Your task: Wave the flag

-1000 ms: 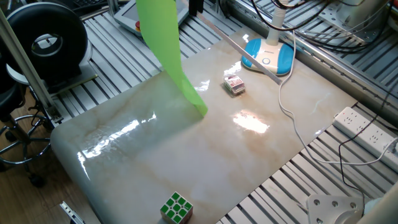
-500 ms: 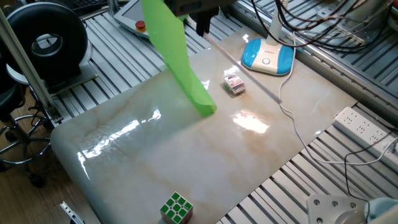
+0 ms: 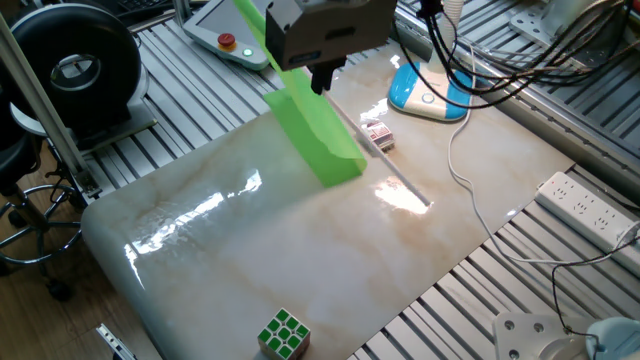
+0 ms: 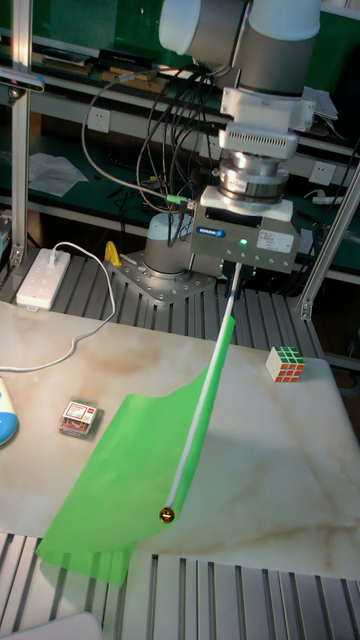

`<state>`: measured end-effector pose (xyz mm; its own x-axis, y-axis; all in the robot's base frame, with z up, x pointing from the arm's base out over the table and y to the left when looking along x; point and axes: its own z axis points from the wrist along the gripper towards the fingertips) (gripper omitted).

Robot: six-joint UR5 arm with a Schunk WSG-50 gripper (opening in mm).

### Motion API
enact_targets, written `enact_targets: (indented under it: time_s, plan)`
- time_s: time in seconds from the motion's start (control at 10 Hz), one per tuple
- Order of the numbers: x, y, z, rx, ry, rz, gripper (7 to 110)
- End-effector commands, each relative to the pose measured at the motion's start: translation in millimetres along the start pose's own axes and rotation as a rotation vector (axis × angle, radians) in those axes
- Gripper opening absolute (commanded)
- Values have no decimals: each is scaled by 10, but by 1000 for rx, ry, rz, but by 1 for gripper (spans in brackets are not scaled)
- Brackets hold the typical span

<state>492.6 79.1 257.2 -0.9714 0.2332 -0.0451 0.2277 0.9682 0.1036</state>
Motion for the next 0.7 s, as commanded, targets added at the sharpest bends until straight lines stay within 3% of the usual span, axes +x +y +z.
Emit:
enact_targets:
  time_s: [0.0,0.2,0.6]
  plan:
    - [43,24,196,-24,1,11,7]
    - [36,5,282,-25,-5,14,7]
    - [12,-30,288,-12,-14,13,7]
